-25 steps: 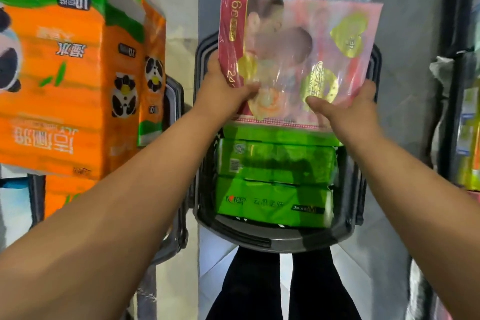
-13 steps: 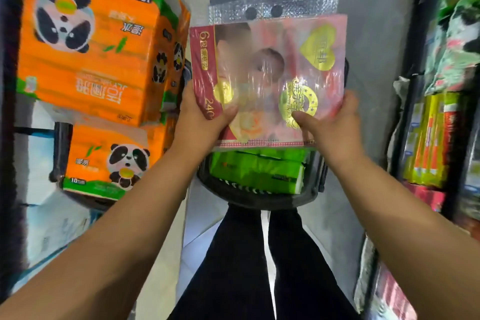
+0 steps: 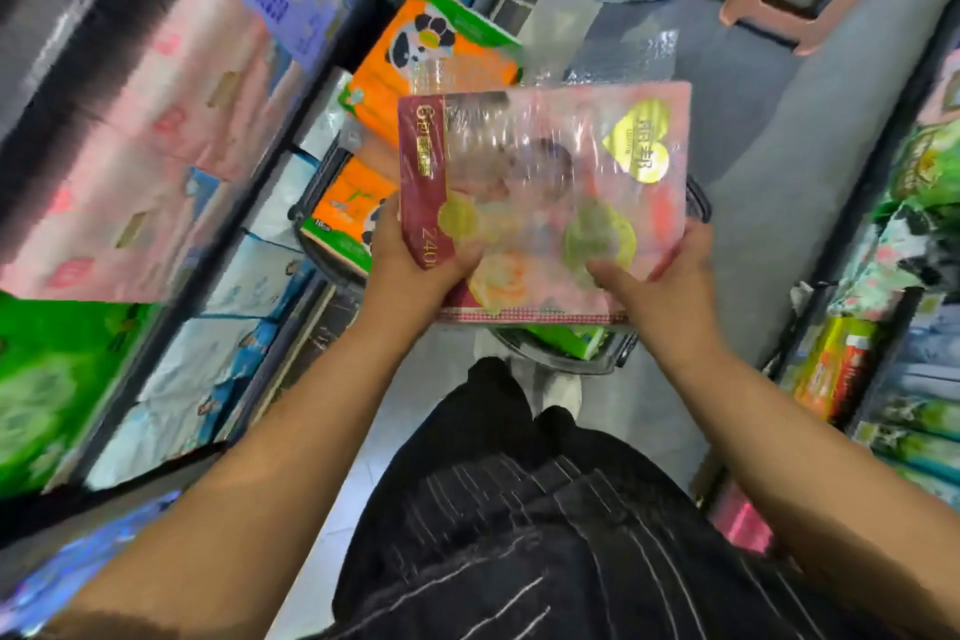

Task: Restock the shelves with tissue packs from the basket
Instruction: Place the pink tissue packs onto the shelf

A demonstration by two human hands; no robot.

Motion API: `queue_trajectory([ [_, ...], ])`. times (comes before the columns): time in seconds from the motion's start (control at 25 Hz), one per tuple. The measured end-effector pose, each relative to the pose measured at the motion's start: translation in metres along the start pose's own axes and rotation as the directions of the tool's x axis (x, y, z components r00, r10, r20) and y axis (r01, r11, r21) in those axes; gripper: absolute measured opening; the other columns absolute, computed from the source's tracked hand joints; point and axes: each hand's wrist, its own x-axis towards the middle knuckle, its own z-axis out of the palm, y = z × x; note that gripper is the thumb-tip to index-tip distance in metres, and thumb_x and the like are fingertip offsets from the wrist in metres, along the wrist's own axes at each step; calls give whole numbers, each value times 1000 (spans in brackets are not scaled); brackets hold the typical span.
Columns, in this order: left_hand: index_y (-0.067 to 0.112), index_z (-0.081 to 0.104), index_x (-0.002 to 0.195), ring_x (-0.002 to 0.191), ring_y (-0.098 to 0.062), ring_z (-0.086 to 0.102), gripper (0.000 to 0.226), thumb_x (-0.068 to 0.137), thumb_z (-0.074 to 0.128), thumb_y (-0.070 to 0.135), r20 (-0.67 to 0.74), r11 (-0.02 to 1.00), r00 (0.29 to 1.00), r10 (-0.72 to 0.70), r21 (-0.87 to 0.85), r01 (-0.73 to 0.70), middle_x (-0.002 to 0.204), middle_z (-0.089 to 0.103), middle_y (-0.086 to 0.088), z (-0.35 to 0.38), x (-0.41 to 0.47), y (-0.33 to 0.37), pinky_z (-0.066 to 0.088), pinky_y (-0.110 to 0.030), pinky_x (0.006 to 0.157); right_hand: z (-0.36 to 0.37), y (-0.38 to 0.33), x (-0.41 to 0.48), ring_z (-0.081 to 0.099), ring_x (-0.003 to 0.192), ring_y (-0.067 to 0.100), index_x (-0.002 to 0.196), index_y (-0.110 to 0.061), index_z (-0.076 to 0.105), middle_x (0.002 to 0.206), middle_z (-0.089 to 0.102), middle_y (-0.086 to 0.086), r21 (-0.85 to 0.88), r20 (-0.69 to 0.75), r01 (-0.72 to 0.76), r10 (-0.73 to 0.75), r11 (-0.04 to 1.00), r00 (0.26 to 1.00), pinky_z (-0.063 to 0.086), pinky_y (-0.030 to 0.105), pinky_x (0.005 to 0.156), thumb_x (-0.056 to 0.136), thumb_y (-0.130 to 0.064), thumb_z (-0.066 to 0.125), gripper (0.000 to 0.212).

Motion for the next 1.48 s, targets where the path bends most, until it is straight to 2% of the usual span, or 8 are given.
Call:
queue_trajectory([
  [0.16,54,37,115,107,-3,62,75,61,88,41,-169,993,986,14,-115,-33,123,58,7,-44,-63,24,53,-31,91,1,-48,-30,59,103,22,116,-23,39,116,57,3,-17,94,163,-160,987,983,51,44,88,65,-34,86,70],
  [0.44,48,37,122,106,-3,58,77,69,86,21,-492,992,870,26,-97,-85,122,57,9,-133,-153,43,51,-27,89,38,-133,-92,54,96,15,123,-11,43,108,51,-4,78,263,412,-417,908,870,37,21,73,68,-25,86,71],
  [0.68,46,36,126,109,-7,60,82,68,86,19,-684,977,728,49,-120,-178,125,58,8,-214,-216,42,53,-31,89,95,-199,-148,57,107,22,126,-13,41,118,55,3,169,372,560,-579,811,726,43,29,84,67,-25,86,75],
  [0.84,53,34,124,112,-7,59,82,66,87,30,-769,976,635,76,-74,-207,127,56,8,-281,-252,40,52,-37,94,140,-248,-201,57,111,22,130,-14,39,123,56,3,235,414,590,-629,773,658,49,39,91,67,-33,86,80],
  [0.96,50,30,131,114,-8,57,86,65,85,43,-798,975,592,113,-26,-222,130,53,6,-328,-275,40,50,-37,97,167,-282,-235,57,110,18,127,-19,39,123,56,2,317,436,590,-667,743,604,49,33,89,71,-27,85,73],
  [1.16,55,28,125,118,-9,53,80,73,82,26,-854,962,481,198,76,-261,134,47,7,-405,-309,51,44,-30,98,209,-344,-288,58,107,15,123,-26,38,119,56,-2,413,411,635,-756,653,510,48,30,87,71,-27,84,70],
  [1.36,52,30,134,118,-7,54,83,72,82,33,-881,950,406,243,131,-285,133,50,11,-465,-325,58,46,-32,97,244,-396,-322,57,106,16,118,-32,35,118,56,-2,452,377,681,-815,576,439,48,33,85,71,-30,84,67],
  [1.48,49,34,131,111,-1,57,76,74,81,28,-884,931,370,287,166,-325,126,54,16,-496,-328,66,47,-13,83,267,-424,-334,58,105,19,119,-28,37,118,56,1,451,368,706,-835,545,409,49,34,85,70,-31,85,68],
])
